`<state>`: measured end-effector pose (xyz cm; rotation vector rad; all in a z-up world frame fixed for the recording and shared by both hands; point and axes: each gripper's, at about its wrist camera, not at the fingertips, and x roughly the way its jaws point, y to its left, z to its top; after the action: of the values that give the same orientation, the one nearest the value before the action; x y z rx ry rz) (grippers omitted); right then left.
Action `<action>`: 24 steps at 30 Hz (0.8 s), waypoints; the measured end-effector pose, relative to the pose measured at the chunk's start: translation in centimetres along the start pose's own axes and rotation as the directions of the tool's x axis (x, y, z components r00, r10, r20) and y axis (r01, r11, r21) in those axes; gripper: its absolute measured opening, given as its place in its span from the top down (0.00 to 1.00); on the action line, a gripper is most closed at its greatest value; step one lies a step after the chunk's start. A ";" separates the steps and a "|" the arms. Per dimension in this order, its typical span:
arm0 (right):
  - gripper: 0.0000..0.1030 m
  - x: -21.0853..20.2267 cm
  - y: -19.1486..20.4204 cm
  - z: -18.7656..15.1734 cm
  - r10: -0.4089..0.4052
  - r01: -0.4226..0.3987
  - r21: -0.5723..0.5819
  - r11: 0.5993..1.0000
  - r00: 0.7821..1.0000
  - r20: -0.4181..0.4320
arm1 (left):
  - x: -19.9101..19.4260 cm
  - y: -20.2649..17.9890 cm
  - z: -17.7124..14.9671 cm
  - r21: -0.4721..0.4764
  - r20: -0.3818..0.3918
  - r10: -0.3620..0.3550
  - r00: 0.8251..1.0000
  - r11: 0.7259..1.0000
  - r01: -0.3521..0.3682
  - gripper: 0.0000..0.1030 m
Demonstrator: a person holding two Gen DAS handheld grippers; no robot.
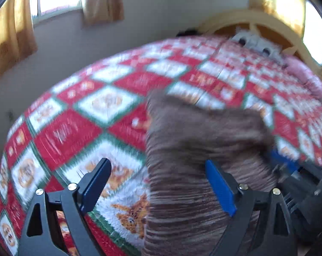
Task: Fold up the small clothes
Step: 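Withdraw both open tools up and away from the folded sweater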
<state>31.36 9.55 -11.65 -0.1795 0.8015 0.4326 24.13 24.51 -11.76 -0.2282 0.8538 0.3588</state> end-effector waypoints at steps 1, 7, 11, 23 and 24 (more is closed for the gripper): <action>0.82 0.3 -0.4 0.2 -0.007 0.008 0.028 1.000 1.000 -0.010 | 0.4 0.1 -0.1 -0.014 -0.021 -0.028 0.999 1.000 0.027 0.10; 0.77 -0.5 -0.1 -0.2 -0.041 0.041 0.023 0.999 0.999 -0.001 | 0.4 -0.1 0.1 -0.012 -0.039 -0.030 0.999 0.999 0.029 0.04; 0.69 -4.1 -0.2 -2.0 -0.037 0.034 0.083 0.996 0.999 0.038 | -2.0 -0.2 -1.3 0.050 -0.002 0.008 1.000 0.999 -0.008 0.05; 0.44 -11.5 2.7 -8.2 -0.061 0.054 0.075 0.996 0.993 0.097 | -8.4 1.5 -6.9 0.090 0.048 0.066 0.997 0.993 -0.070 0.00; 0.44 -12.1 2.9 -8.6 -0.063 0.056 0.072 0.996 0.993 0.098 | -8.6 1.5 -7.3 0.101 0.043 0.069 0.997 0.992 -0.073 0.00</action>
<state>17.02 5.74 -8.77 -0.1163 0.7097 0.3545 13.31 21.54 -9.82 -0.0947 0.8406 0.3837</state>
